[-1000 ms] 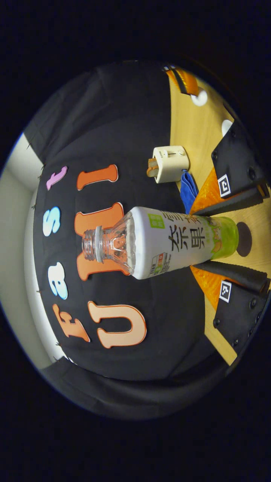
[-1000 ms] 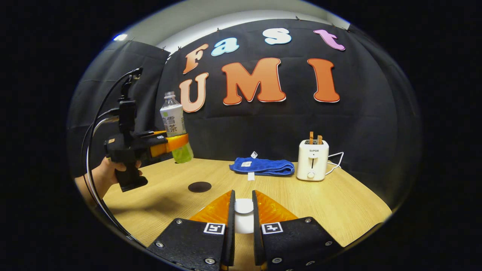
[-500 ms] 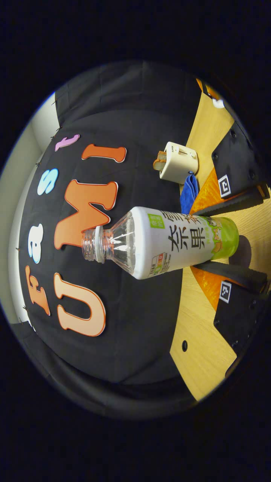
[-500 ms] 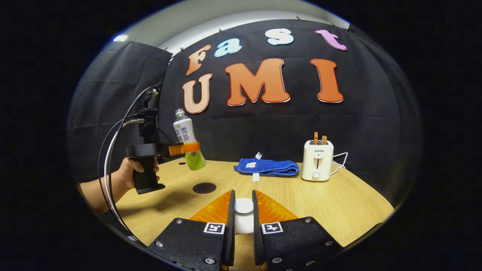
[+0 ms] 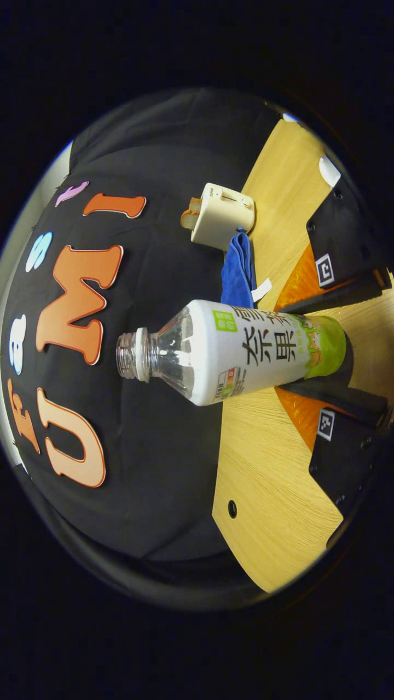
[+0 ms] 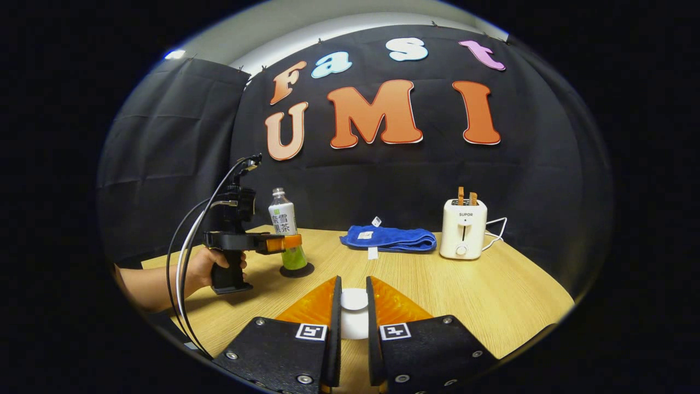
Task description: Open the teacup lid with one hand, grasp the water bottle and pour water into the teacup with the other hand; after pouring, place the water bottle on the coaster and then close the teacup lid.
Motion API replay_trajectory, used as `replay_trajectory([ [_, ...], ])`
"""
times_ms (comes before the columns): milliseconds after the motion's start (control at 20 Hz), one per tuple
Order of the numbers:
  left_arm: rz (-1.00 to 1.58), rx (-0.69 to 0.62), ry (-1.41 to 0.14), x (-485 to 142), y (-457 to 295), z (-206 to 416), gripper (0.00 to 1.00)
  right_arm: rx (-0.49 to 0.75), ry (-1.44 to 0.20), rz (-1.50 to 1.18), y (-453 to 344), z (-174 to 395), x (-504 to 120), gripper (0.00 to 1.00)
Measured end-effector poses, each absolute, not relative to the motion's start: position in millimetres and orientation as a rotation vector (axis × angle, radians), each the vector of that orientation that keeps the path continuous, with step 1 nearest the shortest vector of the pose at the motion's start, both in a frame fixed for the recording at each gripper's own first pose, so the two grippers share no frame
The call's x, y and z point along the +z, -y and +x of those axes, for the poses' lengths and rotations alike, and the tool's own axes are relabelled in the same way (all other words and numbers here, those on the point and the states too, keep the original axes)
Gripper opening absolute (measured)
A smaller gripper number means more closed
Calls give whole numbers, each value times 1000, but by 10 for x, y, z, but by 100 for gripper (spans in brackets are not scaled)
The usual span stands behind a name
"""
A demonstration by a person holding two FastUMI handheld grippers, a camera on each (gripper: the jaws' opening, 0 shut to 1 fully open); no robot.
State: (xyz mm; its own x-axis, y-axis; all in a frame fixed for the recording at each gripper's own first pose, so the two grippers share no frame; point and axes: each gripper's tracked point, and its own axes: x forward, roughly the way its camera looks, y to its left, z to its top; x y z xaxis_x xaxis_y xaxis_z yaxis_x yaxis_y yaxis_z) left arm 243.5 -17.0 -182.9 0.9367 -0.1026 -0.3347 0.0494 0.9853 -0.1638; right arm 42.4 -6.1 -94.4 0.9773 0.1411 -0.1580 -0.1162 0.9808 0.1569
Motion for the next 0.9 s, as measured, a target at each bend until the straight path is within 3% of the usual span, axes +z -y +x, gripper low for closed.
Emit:
replay_trajectory([
  [100,-137,-80,-357,-1894,168,2452,69,135,-167,148,26,436,-934,21],
  [150,-130,-79,-370,-1952,161,2437,63,136,-167,148,7,450,-941,21],
  [350,-121,-95,-365,-2006,190,2450,63,148,-178,139,-62,491,-970,21],
  [550,-119,-101,-365,-2018,184,2415,71,158,-180,139,-139,555,-978,21],
  [750,-92,-98,-354,-2001,161,2326,100,167,-184,135,-212,641,-1009,21],
  [900,-91,-98,-341,-1939,164,2247,100,174,-194,119,-290,691,-1081,21],
])
